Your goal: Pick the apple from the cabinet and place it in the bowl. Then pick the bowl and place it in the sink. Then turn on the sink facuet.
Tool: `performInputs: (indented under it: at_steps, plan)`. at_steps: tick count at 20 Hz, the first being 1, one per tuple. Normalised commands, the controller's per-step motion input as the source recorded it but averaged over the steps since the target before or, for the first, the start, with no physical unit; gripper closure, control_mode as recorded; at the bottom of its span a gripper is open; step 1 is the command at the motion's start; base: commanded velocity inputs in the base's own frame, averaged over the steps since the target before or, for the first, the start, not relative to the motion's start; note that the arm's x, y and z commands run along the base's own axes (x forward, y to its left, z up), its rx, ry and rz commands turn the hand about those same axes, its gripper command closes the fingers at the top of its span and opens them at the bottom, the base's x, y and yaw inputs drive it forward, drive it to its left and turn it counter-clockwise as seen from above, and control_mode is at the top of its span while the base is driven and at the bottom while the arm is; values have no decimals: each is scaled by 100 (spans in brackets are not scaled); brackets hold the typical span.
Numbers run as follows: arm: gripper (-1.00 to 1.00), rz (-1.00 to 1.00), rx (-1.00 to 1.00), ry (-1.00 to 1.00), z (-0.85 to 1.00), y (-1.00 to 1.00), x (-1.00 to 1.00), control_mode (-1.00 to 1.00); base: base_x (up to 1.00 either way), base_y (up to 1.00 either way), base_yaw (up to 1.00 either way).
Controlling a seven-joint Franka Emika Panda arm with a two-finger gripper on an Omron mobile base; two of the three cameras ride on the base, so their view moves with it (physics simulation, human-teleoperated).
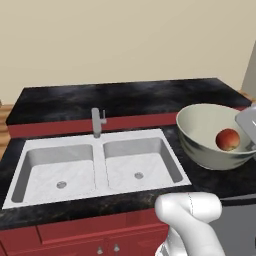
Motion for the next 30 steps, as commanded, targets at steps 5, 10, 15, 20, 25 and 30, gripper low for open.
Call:
performInputs:
  at_steps: [5, 10, 15, 20, 25, 30]
  plan:
    - [100, 0, 0, 0, 0, 0, 0, 100, 36, 0, 0]
    - [100, 0, 0, 1, -4, -1, 5, -100, 1, 0, 0]
    - [100, 14, 0, 0, -38, -5, 70, -100, 0, 0, 0]
    - [100, 32, -1, 0, -86, 0, 99, -100, 0, 0, 0]
    - [100, 33, -1, -9, -100, 0, 81, -100, 0, 0, 0]
    - [100, 23, 0, -9, -96, 1, 92, -100, 0, 0, 0]
